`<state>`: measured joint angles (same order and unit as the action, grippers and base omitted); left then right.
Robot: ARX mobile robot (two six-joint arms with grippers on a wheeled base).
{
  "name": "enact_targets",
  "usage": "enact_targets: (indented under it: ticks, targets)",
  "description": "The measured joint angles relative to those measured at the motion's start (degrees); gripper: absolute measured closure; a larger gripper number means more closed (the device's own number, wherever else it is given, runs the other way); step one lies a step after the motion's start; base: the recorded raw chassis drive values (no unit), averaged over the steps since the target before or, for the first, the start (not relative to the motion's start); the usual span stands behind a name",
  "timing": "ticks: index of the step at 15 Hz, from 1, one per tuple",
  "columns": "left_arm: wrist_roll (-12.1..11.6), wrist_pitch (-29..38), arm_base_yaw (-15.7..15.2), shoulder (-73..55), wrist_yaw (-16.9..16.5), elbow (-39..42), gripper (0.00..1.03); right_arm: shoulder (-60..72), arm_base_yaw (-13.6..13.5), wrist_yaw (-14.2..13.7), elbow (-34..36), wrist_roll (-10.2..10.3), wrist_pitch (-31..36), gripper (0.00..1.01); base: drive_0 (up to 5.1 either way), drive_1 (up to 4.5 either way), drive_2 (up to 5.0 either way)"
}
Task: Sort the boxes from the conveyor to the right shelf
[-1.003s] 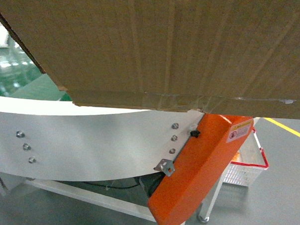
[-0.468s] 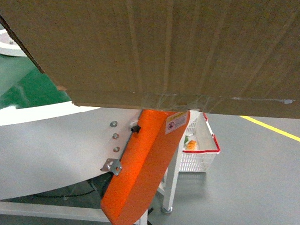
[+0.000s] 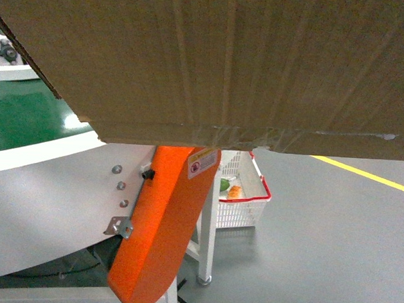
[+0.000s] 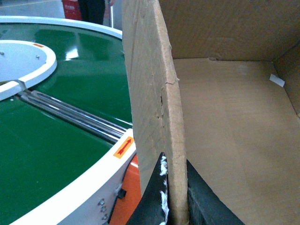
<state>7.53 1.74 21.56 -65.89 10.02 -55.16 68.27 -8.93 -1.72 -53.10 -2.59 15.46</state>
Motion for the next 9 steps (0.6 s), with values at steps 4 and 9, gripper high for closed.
enact_targets:
  ticks: [4,9]
  targets:
    - [0.0,-0.02,0.0,0.0,0.0,0.0,1.01,0.0,-0.02,0.02,0.0,0.0,-0.02,0.98,-1.6,-1.56,-1.6]
    - [0.0,-0.02,0.0,0.0,0.0,0.0,1.01,0.04,-0.02,0.02,0.0,0.0,0.02,0.98,-1.6,-1.56,-1.6]
